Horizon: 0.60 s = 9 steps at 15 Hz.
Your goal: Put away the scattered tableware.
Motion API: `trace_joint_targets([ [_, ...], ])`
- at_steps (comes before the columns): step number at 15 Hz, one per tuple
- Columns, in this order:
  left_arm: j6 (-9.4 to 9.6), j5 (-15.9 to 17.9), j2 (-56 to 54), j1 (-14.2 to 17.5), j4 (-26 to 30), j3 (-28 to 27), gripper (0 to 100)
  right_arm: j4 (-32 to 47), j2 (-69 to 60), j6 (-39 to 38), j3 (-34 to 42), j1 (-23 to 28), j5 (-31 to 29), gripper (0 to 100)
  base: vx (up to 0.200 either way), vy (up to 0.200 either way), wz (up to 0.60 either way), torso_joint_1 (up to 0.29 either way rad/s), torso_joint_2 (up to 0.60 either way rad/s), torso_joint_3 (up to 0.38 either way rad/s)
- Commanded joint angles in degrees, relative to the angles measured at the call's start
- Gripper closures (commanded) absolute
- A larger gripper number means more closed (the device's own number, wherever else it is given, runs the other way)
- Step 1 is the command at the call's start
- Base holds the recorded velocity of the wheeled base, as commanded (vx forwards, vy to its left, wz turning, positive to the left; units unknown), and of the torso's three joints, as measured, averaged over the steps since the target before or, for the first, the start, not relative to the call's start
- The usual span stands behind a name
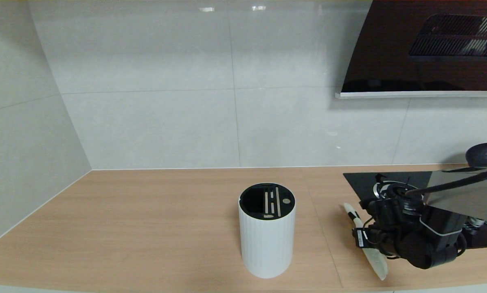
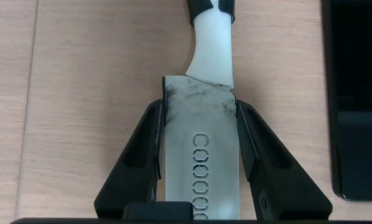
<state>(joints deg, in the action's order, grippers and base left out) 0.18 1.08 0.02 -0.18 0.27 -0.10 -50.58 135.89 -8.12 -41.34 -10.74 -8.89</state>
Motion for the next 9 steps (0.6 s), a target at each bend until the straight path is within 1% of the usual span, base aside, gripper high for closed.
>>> trace_joint_targets([
  [1,-0.01,-0.03,-0.02,0.01,0.00,0.01,0,-0.13,-8.36,-1.20,2.05,0.19,0.36,100,0.000,0.000,0.00,0.000,0.00,0.000],
  [2,-0.01,-0.03,-0.02,0.01,0.00,0.01,0,-0.05,-13.37,-1.20,3.81,-0.07,0.45,100,0.000,0.000,0.00,0.000,0.00,0.000],
  [3,-0.01,-0.03,-0.02,0.01,0.00,0.01,0,0.04,-14.51,-1.11,4.16,-0.16,0.45,100,0.000,0.000,0.00,0.000,0.00,0.000],
  [6,-0.01,-0.03,-0.02,0.01,0.00,0.01,0,0.31,-25.59,-0.85,7.50,-3.50,0.36,100,0.000,0.000,0.00,0.000,0.00,0.000],
  [9,0.96,0.67,-0.02,0.01,-0.18,-0.25,0,0.57,-33.06,0.47,7.15,-4.20,0.80,100,0.000,0.000,0.00,0.000,0.00,0.000],
])
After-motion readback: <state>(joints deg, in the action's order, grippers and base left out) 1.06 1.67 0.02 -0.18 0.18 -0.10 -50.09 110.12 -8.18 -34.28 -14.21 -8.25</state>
